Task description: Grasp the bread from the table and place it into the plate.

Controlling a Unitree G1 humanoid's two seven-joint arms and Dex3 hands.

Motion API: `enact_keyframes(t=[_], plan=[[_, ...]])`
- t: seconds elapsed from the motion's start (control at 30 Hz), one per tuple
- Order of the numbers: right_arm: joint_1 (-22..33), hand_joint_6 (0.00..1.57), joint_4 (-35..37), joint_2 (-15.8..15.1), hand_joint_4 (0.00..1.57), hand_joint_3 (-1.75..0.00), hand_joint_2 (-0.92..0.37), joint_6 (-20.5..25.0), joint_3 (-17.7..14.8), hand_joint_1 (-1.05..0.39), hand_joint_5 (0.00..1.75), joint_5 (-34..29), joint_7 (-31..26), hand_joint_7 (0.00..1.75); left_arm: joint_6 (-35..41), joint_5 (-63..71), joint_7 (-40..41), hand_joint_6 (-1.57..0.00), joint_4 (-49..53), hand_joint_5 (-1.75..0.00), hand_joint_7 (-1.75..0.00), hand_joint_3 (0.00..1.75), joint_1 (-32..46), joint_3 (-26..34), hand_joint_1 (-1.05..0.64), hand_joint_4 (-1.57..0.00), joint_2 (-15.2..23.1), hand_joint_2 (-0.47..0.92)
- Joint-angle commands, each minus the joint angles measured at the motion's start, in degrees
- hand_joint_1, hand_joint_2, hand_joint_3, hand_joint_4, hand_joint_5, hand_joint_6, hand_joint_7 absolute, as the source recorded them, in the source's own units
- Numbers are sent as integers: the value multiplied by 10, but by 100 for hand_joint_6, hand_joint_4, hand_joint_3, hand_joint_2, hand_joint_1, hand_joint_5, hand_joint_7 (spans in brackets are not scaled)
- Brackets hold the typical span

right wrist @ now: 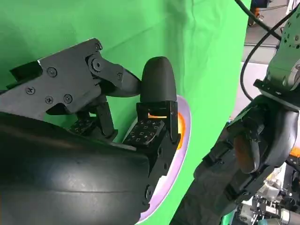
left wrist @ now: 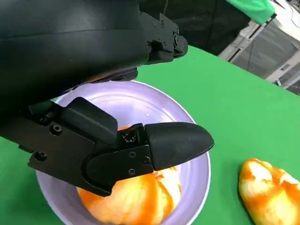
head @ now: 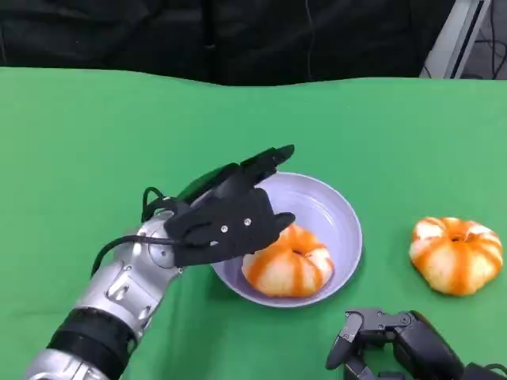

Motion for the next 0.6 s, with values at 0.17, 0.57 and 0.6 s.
enact_keyframes(t=[0.17, 0.57, 0.6], plan=[[5, 86, 3, -4, 81, -87, -68, -8, -3, -11, 145, 5, -2, 111, -67, -126, 23, -12, -76, -1, -3, 79, 108, 97, -91, -27, -11, 92], [5, 85, 2, -8, 80, -85, -68, -5, -4, -12, 146, 5, 1, 111, -158, -253, -42, -19, -101, -3, -2, 72, 207, 146, -86, -35, -24, 92], [5, 85, 3, -8, 80, -85, -68, -6, -4, -13, 146, 4, 0, 111, -165, -259, -47, -19, -99, -3, -2, 72, 211, 147, -86, -35, -27, 92]])
